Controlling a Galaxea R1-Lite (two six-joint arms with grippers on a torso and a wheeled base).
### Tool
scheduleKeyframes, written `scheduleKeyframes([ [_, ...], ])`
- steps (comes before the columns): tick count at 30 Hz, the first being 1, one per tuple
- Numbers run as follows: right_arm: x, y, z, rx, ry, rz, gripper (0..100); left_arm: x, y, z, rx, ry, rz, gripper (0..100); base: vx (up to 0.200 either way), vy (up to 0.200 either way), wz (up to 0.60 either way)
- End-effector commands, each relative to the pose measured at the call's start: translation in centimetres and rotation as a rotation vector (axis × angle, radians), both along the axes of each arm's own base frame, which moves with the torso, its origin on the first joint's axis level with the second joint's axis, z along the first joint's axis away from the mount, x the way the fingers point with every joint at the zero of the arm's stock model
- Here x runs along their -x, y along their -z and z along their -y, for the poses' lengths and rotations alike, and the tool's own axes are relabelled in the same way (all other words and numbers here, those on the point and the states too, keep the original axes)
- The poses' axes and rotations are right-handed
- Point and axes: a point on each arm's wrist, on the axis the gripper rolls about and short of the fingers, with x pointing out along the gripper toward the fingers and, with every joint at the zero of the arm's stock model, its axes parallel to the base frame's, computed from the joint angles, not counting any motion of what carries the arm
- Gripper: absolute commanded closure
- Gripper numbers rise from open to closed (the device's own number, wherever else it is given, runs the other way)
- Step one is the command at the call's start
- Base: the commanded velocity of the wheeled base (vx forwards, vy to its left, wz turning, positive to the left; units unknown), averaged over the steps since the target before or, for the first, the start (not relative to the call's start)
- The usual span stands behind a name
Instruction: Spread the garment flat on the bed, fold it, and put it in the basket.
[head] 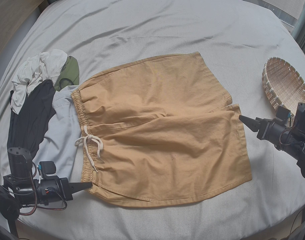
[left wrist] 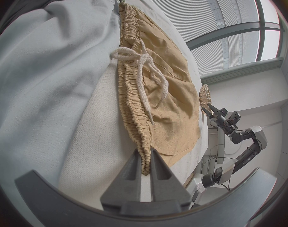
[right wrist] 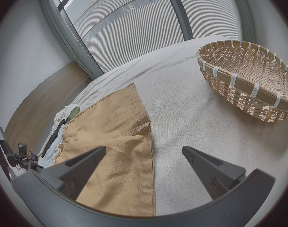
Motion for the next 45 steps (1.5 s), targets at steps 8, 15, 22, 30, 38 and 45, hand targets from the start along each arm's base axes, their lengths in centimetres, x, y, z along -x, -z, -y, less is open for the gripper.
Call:
scheduleKeyframes([
  [8,0.4,0.3,0.0,0.002,-0.003,-0.013,0,0.2,0.1,0.1,-0.001,0.009,-0.004,0,0.0,0.0,0.0],
  [15,0.7,0.8,0.0,0.004,-0.005,-0.031,0,0.1,0.1,0.4,-0.003,0.015,-0.006,0,0.0,0.0,0.0],
  [22,1.0,1.1,0.1,0.006,-0.005,-0.043,0,0.1,0.0,0.4,0.015,-0.004,-0.012,100,0.0,0.0,0.0],
  [30,1.7,1.9,0.0,0.014,-0.01,-0.078,0,0.4,0.1,0.5,0.019,0.007,-0.024,100,0.0,0.0,0.0],
  [38,4.9,4.6,-0.2,0.037,-0.044,-0.205,0,0.6,0.2,0.4,0.019,0.012,-0.026,100,0.0,0.0,0.0],
  [45,7.3,6.7,-0.4,0.06,-0.078,-0.306,0,0.6,0.2,0.4,0.017,0.011,-0.025,100,0.0,0.0,0.0],
])
